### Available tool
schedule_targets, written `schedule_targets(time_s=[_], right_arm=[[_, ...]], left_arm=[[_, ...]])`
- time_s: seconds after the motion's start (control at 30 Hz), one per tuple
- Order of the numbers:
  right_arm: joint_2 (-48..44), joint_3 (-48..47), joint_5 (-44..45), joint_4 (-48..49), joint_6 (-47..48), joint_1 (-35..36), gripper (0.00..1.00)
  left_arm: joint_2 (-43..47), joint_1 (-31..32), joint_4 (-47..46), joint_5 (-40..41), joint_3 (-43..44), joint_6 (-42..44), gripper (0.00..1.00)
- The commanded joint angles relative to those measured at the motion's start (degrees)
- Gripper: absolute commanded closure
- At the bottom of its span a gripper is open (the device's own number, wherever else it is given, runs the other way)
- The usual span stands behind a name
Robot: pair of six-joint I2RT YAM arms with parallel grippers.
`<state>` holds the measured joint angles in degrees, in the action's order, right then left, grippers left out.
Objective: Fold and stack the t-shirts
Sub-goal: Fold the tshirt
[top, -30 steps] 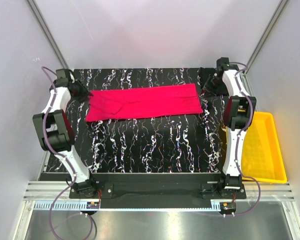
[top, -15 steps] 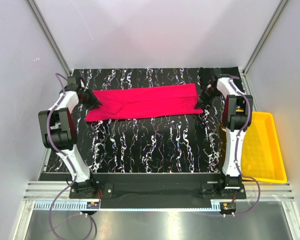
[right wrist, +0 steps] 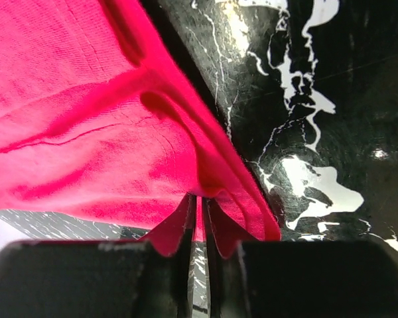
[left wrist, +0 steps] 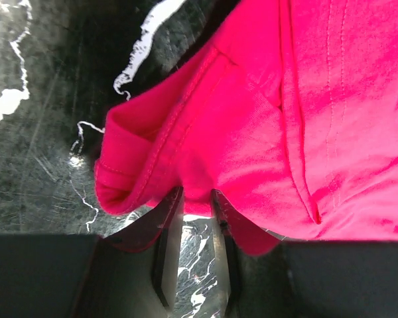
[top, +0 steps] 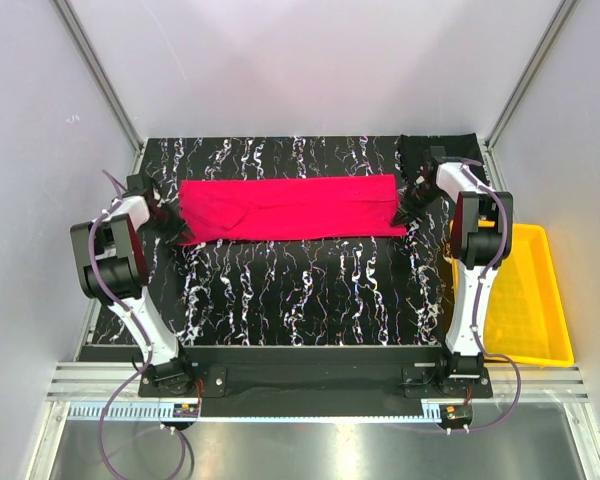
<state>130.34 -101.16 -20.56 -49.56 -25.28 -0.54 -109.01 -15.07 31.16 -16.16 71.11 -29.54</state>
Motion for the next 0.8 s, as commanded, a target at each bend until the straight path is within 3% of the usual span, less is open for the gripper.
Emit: schedule_targets(time_s=[0.0, 0.23, 0.5, 0.77], right_arm=[[-3.0, 0.2, 3.9, -0.9, 2.3, 0.2, 0.86], [-4.0, -3.8, 1.2, -1.4, 0.4, 0.2, 0.81], [-3.2, -2.9, -0.1, -1.6, -0.2, 0.2, 0.8], [-4.7, 3.0, 1.6, -1.6, 1.3, 0.2, 0.8]], left_arm=[[3.9, 0.6, -0.5, 0.3, 0.8, 1.6, 0.72], [7.1, 1.6, -0.2, -2.3, 3.9, -0.4, 0.72], [-0.4, 1.6, -0.1, -2.4, 8.8, -0.8, 0.72], [-4.9, -0.3, 0.3, -0.2, 7.5, 1.4, 0.71]])
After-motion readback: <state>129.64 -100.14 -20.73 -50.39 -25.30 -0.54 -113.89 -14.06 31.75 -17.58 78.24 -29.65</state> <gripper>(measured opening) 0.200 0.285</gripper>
